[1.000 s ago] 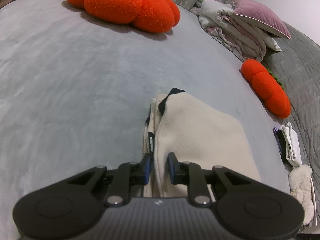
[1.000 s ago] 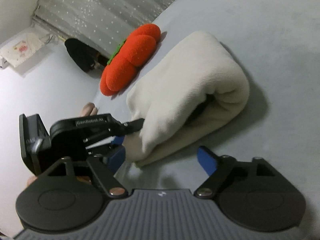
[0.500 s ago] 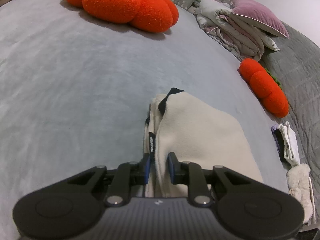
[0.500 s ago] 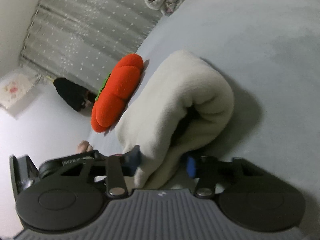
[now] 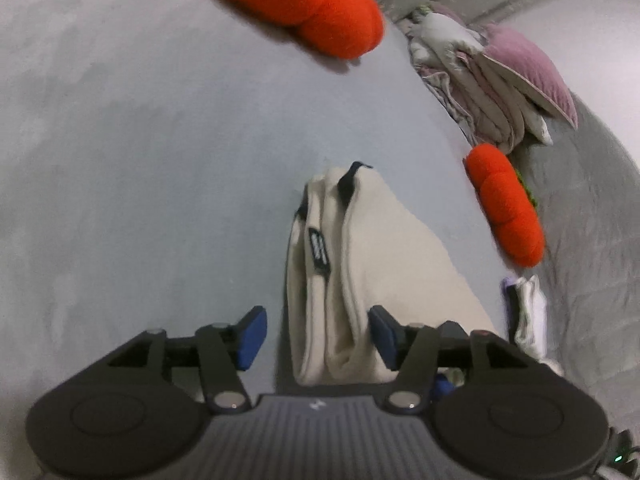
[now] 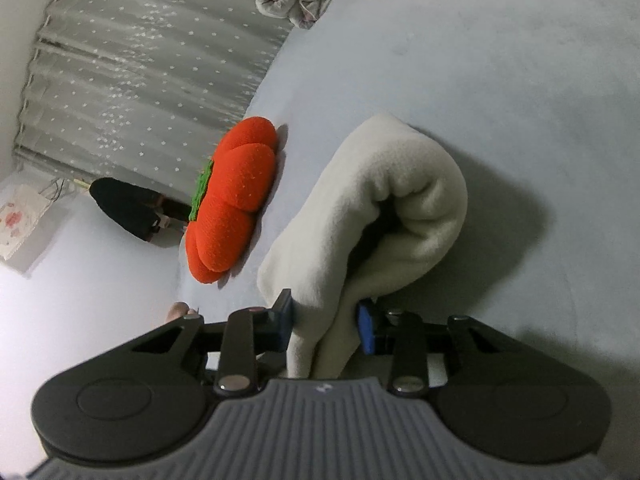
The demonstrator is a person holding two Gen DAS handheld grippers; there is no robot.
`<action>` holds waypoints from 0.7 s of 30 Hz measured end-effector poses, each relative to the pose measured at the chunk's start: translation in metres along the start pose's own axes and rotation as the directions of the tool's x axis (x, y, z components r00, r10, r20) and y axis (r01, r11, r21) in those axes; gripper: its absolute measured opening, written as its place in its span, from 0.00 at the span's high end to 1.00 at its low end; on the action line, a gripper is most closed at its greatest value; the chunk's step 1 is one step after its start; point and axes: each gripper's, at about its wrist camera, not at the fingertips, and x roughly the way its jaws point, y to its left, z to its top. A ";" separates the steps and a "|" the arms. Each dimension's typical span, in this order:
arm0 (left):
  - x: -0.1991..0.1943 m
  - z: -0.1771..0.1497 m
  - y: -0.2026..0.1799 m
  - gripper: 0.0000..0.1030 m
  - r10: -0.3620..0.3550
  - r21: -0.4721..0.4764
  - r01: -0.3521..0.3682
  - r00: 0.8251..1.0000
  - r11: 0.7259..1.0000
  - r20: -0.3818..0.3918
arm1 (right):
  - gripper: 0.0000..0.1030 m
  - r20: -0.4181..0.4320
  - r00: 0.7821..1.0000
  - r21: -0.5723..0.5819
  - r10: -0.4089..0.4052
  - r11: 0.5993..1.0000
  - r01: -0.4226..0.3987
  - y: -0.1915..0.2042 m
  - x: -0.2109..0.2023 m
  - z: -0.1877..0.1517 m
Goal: Fold clothes
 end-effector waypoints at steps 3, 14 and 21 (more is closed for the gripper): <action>0.006 -0.003 0.006 0.39 -0.057 -0.092 0.055 0.998 0.994 -0.019 | 0.65 -0.008 1.000 0.015 -0.001 1.000 0.001 0.000 0.002 0.002; 0.020 -0.007 -0.011 0.50 -0.088 -0.122 0.090 0.996 0.988 0.020 | 0.65 -0.016 1.000 0.033 0.021 0.999 -0.020 -0.007 0.001 0.003; 0.021 -0.002 -0.015 0.73 -0.021 -0.070 0.023 0.999 0.997 0.041 | 0.65 -0.042 0.999 0.002 0.029 1.000 -0.029 -0.020 0.001 0.004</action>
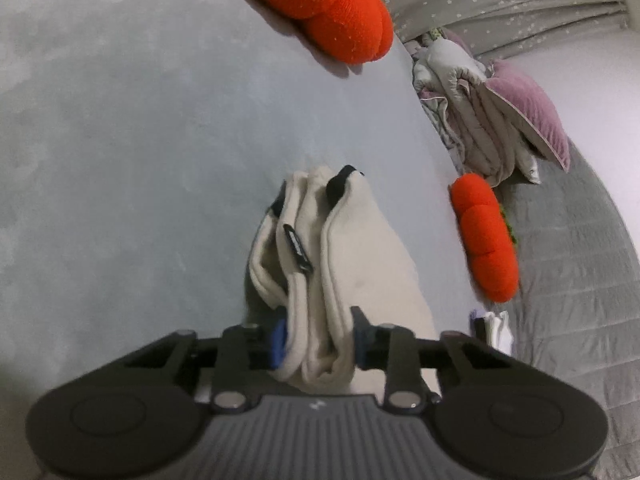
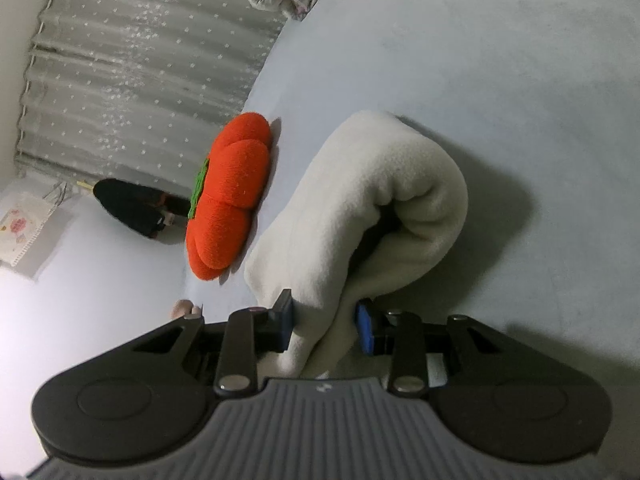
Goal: Fold clothes
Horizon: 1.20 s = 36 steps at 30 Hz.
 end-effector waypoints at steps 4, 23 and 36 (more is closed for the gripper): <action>0.001 0.000 0.000 0.74 0.043 0.021 -0.042 0.999 0.999 -0.009 | 0.60 -0.049 0.998 -0.123 -0.036 0.992 0.030 -0.002 0.002 0.000; 0.002 0.001 -0.005 0.75 0.081 0.095 -0.081 0.997 0.992 0.005 | 0.27 -0.283 0.957 -0.156 0.069 0.981 -0.117 -0.056 -0.018 0.097; 0.004 0.001 -0.004 0.74 0.090 0.122 -0.090 0.996 0.989 0.006 | 0.47 -0.347 0.931 -0.078 0.118 0.985 -0.154 -0.053 0.003 0.096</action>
